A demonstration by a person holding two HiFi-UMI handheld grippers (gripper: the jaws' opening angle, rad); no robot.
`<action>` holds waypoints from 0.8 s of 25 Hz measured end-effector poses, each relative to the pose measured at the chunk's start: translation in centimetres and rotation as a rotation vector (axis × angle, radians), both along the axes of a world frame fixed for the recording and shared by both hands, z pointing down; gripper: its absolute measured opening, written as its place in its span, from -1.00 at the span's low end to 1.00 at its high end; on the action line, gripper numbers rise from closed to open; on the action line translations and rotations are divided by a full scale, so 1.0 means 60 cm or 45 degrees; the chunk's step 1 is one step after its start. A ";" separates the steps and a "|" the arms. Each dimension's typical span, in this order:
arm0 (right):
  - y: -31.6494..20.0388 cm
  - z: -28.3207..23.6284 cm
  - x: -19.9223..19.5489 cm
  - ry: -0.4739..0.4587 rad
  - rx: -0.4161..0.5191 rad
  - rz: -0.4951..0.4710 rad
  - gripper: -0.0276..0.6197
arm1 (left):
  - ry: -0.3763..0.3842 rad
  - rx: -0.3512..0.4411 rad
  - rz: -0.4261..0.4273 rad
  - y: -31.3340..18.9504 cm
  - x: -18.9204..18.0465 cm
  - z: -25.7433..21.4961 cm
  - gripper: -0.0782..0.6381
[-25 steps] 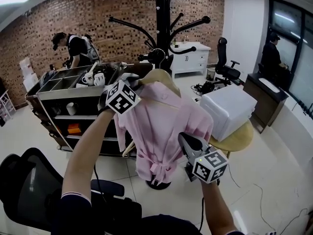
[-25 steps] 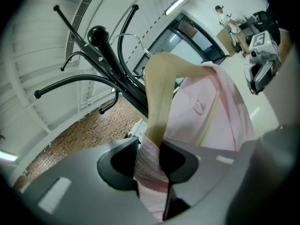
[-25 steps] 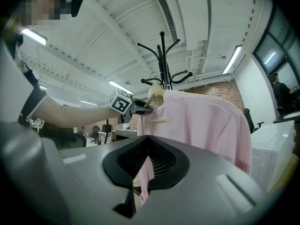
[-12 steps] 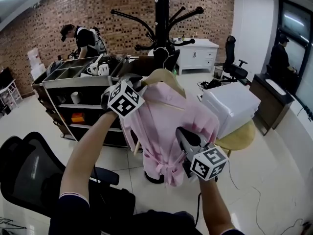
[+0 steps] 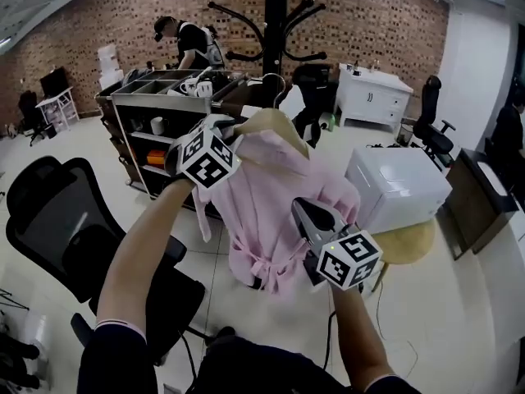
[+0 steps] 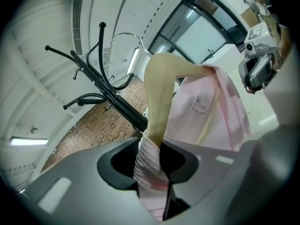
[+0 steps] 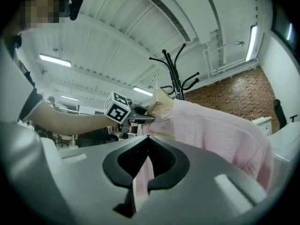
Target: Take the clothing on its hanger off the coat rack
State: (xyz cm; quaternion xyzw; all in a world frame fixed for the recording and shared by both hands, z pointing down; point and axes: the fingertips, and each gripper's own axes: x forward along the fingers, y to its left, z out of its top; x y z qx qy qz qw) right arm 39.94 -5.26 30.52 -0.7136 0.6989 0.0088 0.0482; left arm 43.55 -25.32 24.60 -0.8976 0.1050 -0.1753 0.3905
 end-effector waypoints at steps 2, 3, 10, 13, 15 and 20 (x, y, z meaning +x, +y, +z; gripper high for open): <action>0.021 0.003 -0.017 0.009 -0.003 -0.064 -0.91 | 0.001 0.004 -0.071 0.015 -0.029 0.000 -0.43; 0.031 0.005 -0.026 0.012 -0.006 -0.094 -0.91 | 0.003 0.007 -0.106 0.021 -0.043 -0.003 -0.43; 0.067 0.005 -0.088 -0.003 -0.010 -0.286 -0.91 | -0.002 0.000 -0.355 0.049 -0.143 -0.029 -0.44; 0.061 0.002 -0.126 -0.002 -0.013 -0.355 -0.91 | 0.000 -0.008 -0.446 0.042 -0.195 -0.034 -0.44; 0.053 0.000 -0.145 -0.004 -0.007 -0.386 -0.91 | 0.000 -0.017 -0.490 0.038 -0.230 -0.033 -0.44; 0.028 -0.012 -0.208 -0.012 0.012 -0.502 -0.91 | -0.028 -0.034 -0.589 0.031 -0.317 -0.022 -0.44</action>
